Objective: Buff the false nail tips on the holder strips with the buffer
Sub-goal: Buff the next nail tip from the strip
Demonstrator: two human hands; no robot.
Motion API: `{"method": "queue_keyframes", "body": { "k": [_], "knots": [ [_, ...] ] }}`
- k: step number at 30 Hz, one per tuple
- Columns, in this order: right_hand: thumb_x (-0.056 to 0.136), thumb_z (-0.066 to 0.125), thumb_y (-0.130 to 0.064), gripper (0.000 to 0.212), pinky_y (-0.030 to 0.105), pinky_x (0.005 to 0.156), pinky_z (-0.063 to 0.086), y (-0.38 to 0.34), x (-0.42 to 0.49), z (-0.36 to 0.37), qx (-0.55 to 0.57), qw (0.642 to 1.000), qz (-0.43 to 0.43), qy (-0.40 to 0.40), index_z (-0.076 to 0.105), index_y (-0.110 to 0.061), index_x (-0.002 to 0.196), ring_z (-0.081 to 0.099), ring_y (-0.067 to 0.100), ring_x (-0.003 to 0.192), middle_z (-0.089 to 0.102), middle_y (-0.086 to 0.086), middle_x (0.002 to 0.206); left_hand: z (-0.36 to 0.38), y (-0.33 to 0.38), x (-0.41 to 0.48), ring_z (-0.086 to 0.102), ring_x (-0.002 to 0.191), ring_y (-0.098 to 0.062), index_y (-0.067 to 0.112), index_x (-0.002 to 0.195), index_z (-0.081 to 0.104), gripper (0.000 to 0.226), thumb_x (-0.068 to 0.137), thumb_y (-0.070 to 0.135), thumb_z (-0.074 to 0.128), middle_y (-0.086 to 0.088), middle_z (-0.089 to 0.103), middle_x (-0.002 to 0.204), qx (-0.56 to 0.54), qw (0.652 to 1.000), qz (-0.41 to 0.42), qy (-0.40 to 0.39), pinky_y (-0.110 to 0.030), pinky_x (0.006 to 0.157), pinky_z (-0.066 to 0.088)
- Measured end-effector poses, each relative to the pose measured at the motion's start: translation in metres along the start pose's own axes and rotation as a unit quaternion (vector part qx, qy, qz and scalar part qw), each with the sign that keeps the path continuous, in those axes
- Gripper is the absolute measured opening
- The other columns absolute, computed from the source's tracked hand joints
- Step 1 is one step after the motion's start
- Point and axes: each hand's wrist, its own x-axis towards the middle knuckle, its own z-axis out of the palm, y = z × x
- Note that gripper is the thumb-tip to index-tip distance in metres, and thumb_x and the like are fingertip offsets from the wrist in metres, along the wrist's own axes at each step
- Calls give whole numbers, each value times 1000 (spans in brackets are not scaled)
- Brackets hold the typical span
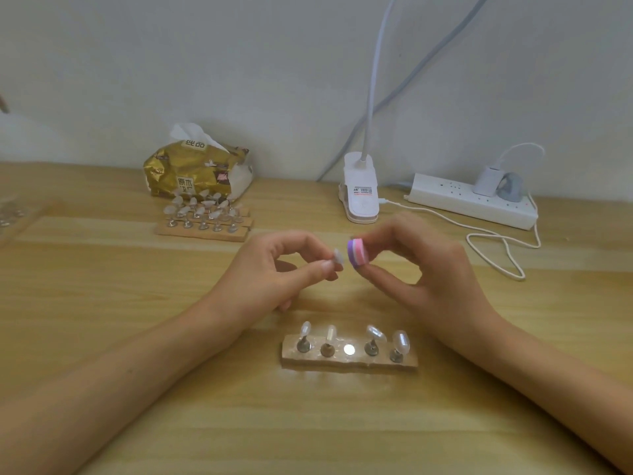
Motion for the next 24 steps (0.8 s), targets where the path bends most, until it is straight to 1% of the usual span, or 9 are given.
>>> {"method": "queue_keyframes", "body": {
  "k": [2, 5, 9, 12, 16, 18, 20, 21, 24],
  "knots": [
    [89, 73, -12, 10, 33, 82, 56, -3, 2, 3, 1, 1000, -12, -15, 68, -6, 96, 67, 15, 90, 67, 0, 95, 0, 0, 0, 45, 43, -6, 23, 82, 73, 3, 85, 22, 71, 1, 74, 85, 0, 1000, 1, 7, -16, 42, 37],
    [90, 74, -13, 8, 37, 80, 55, 2, -3, 2, -9, 998, 28, -51, 70, -6, 93, 67, 14, 86, 68, 0, 92, -1, 0, 0, 45, 44, -8, 20, 83, 73, 3, 85, 22, 72, 0, 74, 86, -11, 1000, -2, 25, -18, 42, 37],
    [92, 70, -21, 16, 28, 84, 56, -2, 4, 0, 2, 1000, -12, 9, 69, -6, 98, 67, 13, 90, 68, -3, 95, 1, 0, 1, 44, 41, -6, 19, 82, 73, 3, 85, 19, 71, 0, 74, 85, -4, 1000, 1, 12, -16, 41, 36],
    [91, 73, -14, 8, 34, 79, 55, 0, 0, 4, -5, 999, 11, -35, 70, -7, 92, 67, 14, 86, 67, 0, 91, 0, 0, 0, 44, 41, -4, 19, 81, 73, 4, 85, 18, 72, -2, 73, 84, -7, 1000, -3, 20, -15, 41, 35],
    [92, 69, -18, 14, 31, 83, 56, 0, 2, -3, 13, 1000, 9, 18, 69, -5, 98, 67, 15, 87, 67, -2, 94, 1, 1, 0, 44, 41, -4, 18, 83, 73, 4, 85, 21, 71, 0, 74, 85, -1, 1000, -6, 6, -15, 42, 36],
    [92, 70, -16, 13, 30, 83, 56, 0, 4, -1, 7, 1000, -5, -7, 69, -5, 99, 67, 14, 88, 66, -1, 95, 1, 1, 0, 44, 43, -3, 19, 82, 73, 3, 84, 20, 71, -1, 74, 84, 1, 1000, -4, 3, -15, 42, 36],
    [90, 73, -13, 10, 34, 81, 54, 4, -1, 2, -2, 998, 18, -59, 70, -6, 96, 66, 13, 87, 67, 0, 94, 1, 1, -1, 44, 42, -3, 21, 79, 73, 7, 85, 18, 72, -1, 74, 84, -8, 1000, -7, 14, -15, 41, 36],
    [90, 73, -12, 8, 36, 80, 54, 6, -3, 1, -5, 998, 28, -64, 71, -6, 94, 66, 13, 86, 67, 0, 93, 0, 1, -1, 44, 42, -3, 22, 78, 73, 8, 85, 18, 71, -1, 74, 84, -13, 1000, -9, 18, -16, 41, 37],
    [93, 69, -17, 12, 32, 82, 55, 3, 2, -1, -12, 1000, -1, -6, 70, -6, 98, 66, 13, 89, 67, -2, 95, 1, 2, 0, 46, 43, -3, 22, 80, 74, 7, 86, 20, 71, 1, 74, 83, 1, 1000, -13, 1, -15, 42, 37]
  ]
}}
